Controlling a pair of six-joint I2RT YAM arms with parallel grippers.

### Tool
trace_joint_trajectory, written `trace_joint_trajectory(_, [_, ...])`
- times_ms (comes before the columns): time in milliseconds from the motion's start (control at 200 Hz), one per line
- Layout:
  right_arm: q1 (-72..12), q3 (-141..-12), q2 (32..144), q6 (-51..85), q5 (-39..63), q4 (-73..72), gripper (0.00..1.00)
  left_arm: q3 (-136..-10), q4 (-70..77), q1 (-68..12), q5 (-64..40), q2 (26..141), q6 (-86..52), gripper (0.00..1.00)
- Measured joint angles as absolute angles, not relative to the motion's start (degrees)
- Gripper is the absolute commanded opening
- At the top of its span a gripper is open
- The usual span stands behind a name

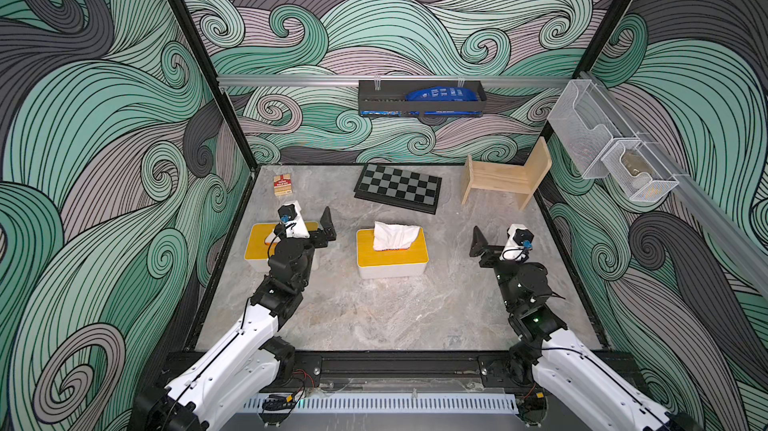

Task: Put the tissue paper into the tissue box
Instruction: Reset both arms

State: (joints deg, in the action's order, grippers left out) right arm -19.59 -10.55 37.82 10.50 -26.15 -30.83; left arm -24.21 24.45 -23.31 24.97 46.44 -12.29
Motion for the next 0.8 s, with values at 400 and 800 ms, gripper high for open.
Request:
trace_joint_trajectory(400, [-1.3, -9.5, 50.9, 13.1, -21.9, -40.2, 1.00, -17.3, 32.4, -17.5, 26.3, 48.7, -10.0, 0.99])
trace_joint_trajectory(800, [1.3, -6.4, 72.6, 8.6, -17.2, -62.0, 1.00, -6.5, 53.6, -11.6, 28.8, 61.7, -7.0, 0.98])
